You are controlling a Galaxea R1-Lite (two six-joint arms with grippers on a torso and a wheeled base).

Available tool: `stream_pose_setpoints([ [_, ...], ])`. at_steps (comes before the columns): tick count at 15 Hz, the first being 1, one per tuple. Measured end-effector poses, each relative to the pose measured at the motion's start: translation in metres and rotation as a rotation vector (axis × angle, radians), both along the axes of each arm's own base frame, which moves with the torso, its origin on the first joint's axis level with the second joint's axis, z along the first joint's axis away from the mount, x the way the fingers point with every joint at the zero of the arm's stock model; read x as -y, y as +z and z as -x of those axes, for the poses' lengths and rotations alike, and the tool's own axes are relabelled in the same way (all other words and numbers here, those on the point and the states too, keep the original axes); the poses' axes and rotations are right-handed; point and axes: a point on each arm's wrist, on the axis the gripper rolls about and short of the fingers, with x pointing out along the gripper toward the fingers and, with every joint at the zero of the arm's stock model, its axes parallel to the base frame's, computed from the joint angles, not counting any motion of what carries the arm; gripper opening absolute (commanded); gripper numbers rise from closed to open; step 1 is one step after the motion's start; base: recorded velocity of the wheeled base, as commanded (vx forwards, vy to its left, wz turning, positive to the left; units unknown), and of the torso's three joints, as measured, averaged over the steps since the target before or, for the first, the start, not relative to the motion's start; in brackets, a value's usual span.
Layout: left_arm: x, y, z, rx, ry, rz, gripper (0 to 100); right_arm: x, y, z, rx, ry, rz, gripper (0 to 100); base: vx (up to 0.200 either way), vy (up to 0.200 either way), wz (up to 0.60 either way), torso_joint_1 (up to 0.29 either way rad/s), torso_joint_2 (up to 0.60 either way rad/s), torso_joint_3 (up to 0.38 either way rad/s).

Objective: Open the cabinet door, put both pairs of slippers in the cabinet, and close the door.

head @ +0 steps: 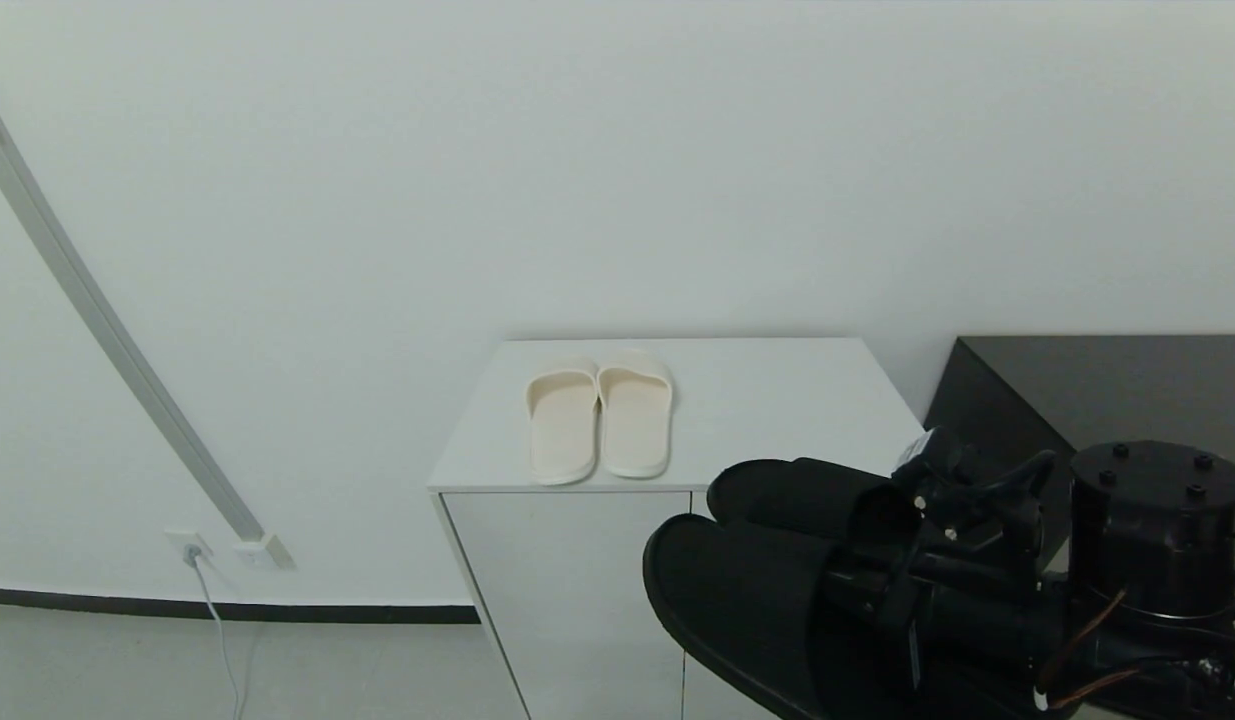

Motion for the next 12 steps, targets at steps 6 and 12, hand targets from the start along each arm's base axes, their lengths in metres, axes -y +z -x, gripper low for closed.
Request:
stream_pose_setpoints([
  [6, 0.0000, 0.0001, 0.0000, 0.001, 0.001, 0.000, 0, 0.0001, -0.0016, 0.0014, -0.008, 0.019, 0.001, 0, 0.000, 0.000, 0.00, -0.060, 0.13, 0.072],
  [12, -0.0001, 0.0000, 0.0000, 0.000, 0.005, 0.007, 100, 0.0015, -0.0028, 0.0029, -0.011, 0.022, 0.002, 0, 0.000, 0.000, 0.00, -0.162, 0.38, 0.207],
])
